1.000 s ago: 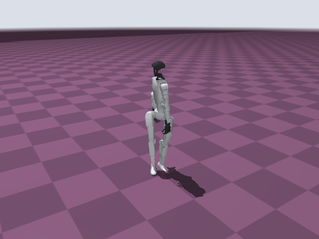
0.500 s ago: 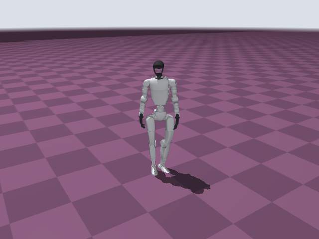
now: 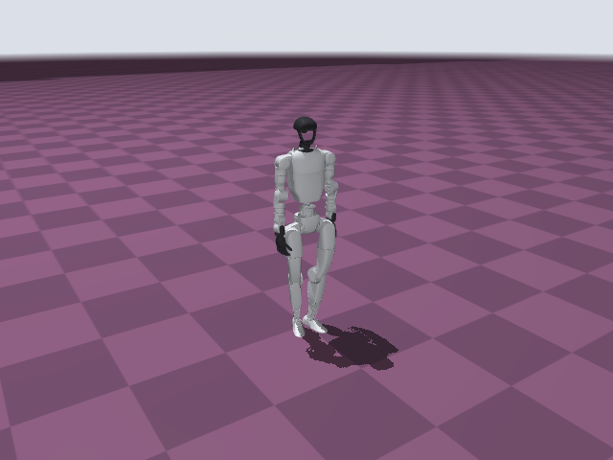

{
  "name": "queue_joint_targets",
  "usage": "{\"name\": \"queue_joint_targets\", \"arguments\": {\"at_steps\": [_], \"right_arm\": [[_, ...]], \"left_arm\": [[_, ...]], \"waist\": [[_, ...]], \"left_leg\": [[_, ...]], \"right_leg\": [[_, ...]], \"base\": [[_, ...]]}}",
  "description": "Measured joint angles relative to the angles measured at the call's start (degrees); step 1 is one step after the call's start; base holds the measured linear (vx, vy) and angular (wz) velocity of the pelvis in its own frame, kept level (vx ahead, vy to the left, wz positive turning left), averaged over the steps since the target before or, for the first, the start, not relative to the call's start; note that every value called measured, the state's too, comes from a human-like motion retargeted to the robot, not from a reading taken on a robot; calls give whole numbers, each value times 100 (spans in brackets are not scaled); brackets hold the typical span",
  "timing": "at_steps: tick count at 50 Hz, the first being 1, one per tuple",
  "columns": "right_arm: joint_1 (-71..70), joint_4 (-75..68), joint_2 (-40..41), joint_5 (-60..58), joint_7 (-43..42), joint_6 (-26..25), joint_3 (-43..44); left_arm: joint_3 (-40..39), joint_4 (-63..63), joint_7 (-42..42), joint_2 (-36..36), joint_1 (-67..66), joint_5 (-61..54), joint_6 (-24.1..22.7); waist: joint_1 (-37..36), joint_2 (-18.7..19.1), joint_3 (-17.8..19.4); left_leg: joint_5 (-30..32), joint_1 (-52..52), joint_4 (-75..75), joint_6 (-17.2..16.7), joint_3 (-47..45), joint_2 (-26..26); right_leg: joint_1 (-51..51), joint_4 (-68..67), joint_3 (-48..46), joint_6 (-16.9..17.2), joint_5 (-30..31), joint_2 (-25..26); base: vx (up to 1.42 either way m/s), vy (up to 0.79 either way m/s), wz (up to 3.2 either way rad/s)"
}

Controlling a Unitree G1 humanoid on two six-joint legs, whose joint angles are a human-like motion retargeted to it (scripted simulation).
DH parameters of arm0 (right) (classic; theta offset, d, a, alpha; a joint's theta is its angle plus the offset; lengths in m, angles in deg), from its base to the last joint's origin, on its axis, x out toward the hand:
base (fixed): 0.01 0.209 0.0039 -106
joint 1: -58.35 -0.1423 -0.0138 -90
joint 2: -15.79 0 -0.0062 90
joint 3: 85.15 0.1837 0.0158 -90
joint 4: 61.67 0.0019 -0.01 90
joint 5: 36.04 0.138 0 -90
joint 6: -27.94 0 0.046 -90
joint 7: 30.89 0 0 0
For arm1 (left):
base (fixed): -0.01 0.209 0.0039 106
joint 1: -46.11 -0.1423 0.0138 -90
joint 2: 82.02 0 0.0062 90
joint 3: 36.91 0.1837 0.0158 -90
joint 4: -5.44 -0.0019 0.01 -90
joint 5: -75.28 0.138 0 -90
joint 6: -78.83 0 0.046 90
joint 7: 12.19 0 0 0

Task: In place motions

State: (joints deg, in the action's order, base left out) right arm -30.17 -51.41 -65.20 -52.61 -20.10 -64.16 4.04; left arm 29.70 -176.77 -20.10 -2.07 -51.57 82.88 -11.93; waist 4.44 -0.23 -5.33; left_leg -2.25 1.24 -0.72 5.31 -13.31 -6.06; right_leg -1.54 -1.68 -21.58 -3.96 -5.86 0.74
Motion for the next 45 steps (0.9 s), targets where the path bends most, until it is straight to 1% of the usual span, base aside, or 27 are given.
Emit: {"name": "queue_joint_targets", "arguments": {"at_steps": [2,5,10,17,27,33,35,37,45], "right_arm": [[55,-35,7,-62,17,22,-120],[118,-187,-13,-252,-67,41,-342],[168,-627,-51,-601,-462,16,-630],[219,-1034,-120,-508,-311,-159,-487],[214,-944,-164,-373,-83,-268,-326],[214,-758,-91,-436,-125,-245,-392],[223,-690,-64,-478,-209,-215,-447],[223,-634,-37,-512,-278,-179,-503],[240,-527,13,-603,-202,-143,-616]], "left_arm": [[30,34,-26,-46,42,-52,-2],[100,112,-72,-96,97,-105,-15],[261,191,-140,-107,218,-26,-8],[434,278,-187,-60,396,63,-16],[450,97,-151,-17,489,92,5],[522,-64,-91,29,511,217,18],[519,-74,-87,34,502,238,20],[490,-75,-95,37,499,245,23],[482,-73,-118,15,466,209,25]], "waist": [[-141,-3,-6],[-64,13,-46],[111,88,-97],[227,127,-53],[320,138,5],[633,137,45],[613,138,55],[395,143,59],[399,152,72]], "left_leg": [[8,27,-7,21,-137,25],[-7,-1,15,-8,-139,64],[-23,-8,30,-16,-203,137],[-46,-49,37,-24,-303,203],[-65,-58,46,-21,-397,237],[-26,-18,23,5,-122,178],[-23,-22,32,3,-151,187],[-43,-43,53,-16,-372,242],[-23,-38,51,-16,-334,241]], "right_leg": [[10,-7,151,-6,14,35],[7,8,147,4,23,55],[20,20,197,17,42,116],[31,11,272,22,75,160],[110,-27,394,13,119,180],[138,-16,128,-49,136,189],[148,-26,155,-46,140,189],[147,-45,380,-6,135,190],[139,-39,343,2,144,177]], "base": [[2,-2,-51],[2,-2,-15],[1,-1,-13],[-1,0,-8],[0,0,0],[-1,0,38],[0,0,-24],[0,0,-66],[0,0,-2]]}}
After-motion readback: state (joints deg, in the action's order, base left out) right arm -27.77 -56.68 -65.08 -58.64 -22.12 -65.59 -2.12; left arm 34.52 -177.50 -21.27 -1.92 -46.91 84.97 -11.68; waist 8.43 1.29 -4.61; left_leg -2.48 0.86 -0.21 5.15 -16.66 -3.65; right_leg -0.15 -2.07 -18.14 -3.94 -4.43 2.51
